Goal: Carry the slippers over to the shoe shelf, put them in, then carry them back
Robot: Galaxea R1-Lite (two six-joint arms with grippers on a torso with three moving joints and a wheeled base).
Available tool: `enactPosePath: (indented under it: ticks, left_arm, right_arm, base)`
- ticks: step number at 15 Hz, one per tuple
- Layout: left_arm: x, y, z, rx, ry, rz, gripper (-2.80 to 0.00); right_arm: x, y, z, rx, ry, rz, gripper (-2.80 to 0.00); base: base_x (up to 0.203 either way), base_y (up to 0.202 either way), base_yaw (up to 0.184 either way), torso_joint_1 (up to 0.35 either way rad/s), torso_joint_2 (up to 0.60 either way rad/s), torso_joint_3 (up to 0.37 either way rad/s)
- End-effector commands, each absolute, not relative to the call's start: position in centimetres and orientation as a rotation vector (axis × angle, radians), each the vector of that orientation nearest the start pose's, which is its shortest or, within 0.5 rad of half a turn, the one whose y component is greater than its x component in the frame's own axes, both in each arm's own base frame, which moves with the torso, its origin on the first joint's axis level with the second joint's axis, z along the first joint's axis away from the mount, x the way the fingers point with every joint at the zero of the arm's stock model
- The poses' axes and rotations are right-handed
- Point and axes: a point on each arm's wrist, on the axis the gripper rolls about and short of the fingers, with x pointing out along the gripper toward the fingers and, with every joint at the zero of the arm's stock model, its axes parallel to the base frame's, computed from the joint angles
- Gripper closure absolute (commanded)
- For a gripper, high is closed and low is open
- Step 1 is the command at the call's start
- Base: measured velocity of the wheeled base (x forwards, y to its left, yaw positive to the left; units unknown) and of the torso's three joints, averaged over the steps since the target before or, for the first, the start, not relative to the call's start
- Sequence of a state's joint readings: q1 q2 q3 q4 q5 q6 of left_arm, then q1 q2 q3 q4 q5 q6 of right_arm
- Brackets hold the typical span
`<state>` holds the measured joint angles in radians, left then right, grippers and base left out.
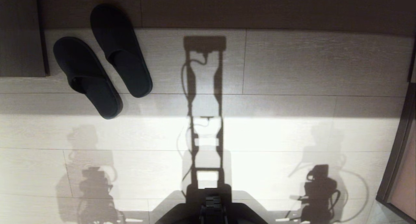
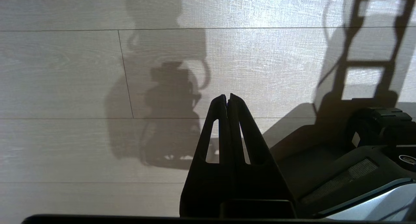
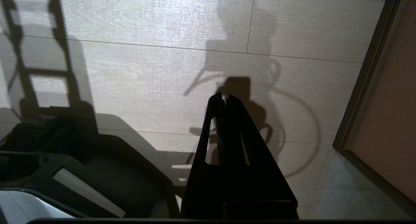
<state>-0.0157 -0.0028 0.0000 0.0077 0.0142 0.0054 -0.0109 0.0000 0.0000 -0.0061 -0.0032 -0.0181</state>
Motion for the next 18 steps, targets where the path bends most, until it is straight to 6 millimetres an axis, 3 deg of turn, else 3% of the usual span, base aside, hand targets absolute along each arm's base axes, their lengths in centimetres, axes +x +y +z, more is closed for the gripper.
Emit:
enactPosePath:
  ticks: [1, 6, 18]
  left_arm:
    - [-2.28, 0.06, 7.42, 0.015, 0.008, -0.003, 0.00]
    - [-2.27, 0.06, 7.46, 0.006, 0.006, -0.003, 0.00]
    - [-2.27, 0.06, 7.45, 0.010, 0.008, -0.006, 0.00]
  right_arm:
    - [-2.26, 0.02, 6.41, -0.018, -0.006, -0.014, 0.00]
    - [-2.26, 0.02, 6.41, -0.018, -0.006, -0.014, 0.00]
    - [-2.26, 0.02, 6.41, -0.018, -0.006, -0.014, 0.00]
  base:
    - [0.000, 0.000, 0.000, 0.000, 0.00, 0.000]
    - [0.000, 0.000, 0.000, 0.001, 0.00, 0.036]
    - [0.000, 0.000, 0.000, 0.002, 0.00, 0.197]
